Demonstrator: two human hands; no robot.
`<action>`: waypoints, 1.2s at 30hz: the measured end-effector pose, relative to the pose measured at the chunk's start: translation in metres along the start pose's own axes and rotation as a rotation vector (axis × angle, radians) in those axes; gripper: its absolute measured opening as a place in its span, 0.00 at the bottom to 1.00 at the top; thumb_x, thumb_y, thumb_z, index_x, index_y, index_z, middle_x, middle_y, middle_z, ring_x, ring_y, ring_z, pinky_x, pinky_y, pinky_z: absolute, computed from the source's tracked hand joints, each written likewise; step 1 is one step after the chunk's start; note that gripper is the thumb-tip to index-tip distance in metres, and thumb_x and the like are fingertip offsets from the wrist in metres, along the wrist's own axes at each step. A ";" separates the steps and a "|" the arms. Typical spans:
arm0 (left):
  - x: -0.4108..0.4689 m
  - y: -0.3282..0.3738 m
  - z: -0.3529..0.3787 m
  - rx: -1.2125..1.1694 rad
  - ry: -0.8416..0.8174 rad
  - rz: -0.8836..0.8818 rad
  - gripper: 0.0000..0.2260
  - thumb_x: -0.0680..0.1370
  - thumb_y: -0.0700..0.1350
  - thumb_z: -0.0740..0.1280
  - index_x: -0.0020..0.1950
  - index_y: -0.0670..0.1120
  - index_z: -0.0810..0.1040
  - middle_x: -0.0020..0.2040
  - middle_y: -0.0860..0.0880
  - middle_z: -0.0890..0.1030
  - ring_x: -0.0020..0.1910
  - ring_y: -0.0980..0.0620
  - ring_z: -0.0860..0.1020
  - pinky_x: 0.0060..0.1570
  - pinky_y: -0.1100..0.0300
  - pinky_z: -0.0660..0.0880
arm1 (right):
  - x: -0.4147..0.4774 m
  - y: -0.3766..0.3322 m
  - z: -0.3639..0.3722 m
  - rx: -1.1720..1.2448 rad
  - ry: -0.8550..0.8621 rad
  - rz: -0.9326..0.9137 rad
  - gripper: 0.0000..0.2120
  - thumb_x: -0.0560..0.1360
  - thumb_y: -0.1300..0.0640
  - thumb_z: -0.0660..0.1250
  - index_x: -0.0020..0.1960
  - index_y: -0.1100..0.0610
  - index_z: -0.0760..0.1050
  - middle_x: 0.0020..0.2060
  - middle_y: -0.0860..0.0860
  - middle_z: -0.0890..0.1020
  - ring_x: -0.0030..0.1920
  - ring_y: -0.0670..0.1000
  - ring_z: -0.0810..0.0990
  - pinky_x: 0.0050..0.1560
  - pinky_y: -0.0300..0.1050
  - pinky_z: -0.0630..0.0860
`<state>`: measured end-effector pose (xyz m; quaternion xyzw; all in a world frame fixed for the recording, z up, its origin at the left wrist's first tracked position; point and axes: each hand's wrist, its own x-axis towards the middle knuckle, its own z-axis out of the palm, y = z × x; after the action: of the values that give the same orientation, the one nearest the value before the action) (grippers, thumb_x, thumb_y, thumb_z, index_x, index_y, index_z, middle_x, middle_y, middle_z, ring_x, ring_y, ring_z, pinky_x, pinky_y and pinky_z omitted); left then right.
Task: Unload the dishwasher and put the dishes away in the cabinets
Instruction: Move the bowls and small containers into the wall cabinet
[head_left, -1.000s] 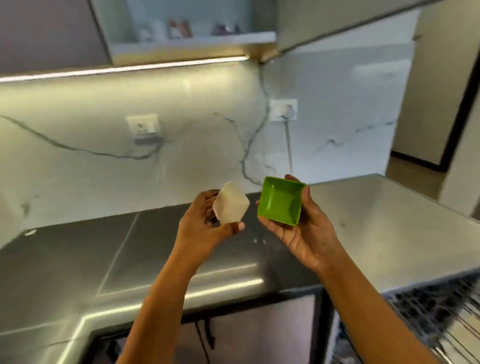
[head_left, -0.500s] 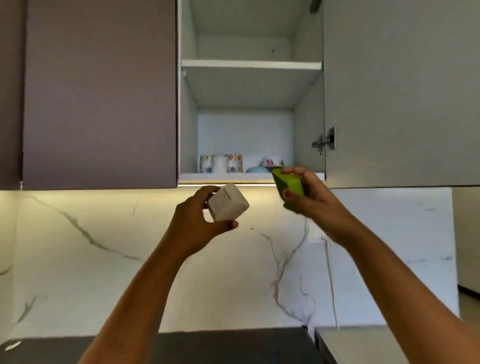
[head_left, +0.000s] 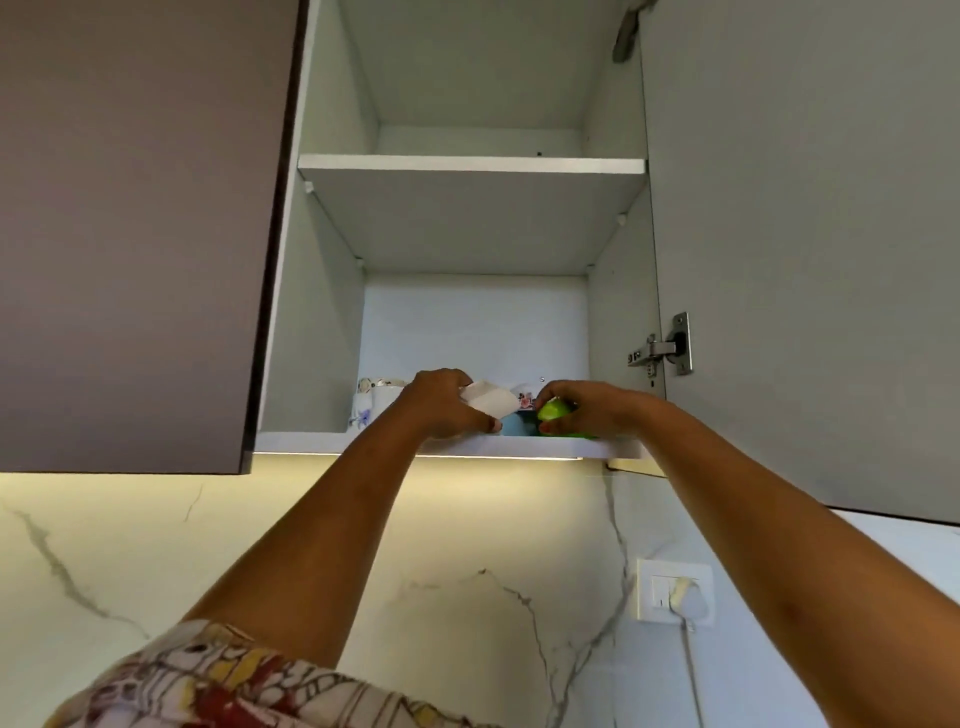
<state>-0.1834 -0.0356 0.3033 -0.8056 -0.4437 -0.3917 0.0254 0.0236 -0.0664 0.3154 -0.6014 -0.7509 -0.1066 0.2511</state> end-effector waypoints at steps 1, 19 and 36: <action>0.008 0.000 0.004 0.032 -0.044 -0.025 0.32 0.69 0.56 0.73 0.69 0.45 0.69 0.67 0.46 0.73 0.64 0.46 0.72 0.57 0.58 0.69 | 0.006 0.005 0.003 -0.003 -0.028 0.020 0.20 0.75 0.51 0.68 0.65 0.51 0.71 0.63 0.53 0.75 0.61 0.54 0.73 0.56 0.40 0.67; 0.066 -0.002 0.027 -0.043 -0.575 -0.091 0.20 0.80 0.46 0.60 0.73 0.48 0.64 0.59 0.46 0.70 0.53 0.50 0.67 0.48 0.65 0.67 | 0.034 0.013 0.014 0.064 -0.197 0.107 0.13 0.78 0.60 0.56 0.56 0.66 0.73 0.46 0.54 0.71 0.46 0.51 0.67 0.46 0.42 0.63; 0.036 0.000 0.033 0.016 0.255 0.110 0.14 0.79 0.48 0.61 0.64 0.51 0.73 0.59 0.46 0.80 0.57 0.45 0.77 0.57 0.52 0.75 | 0.006 0.013 0.009 0.336 0.383 0.046 0.16 0.78 0.60 0.59 0.65 0.55 0.71 0.64 0.56 0.74 0.60 0.54 0.73 0.54 0.43 0.69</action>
<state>-0.1523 0.0021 0.3044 -0.7721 -0.3952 -0.4854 0.1096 0.0330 -0.0541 0.3091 -0.5372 -0.6828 -0.0866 0.4874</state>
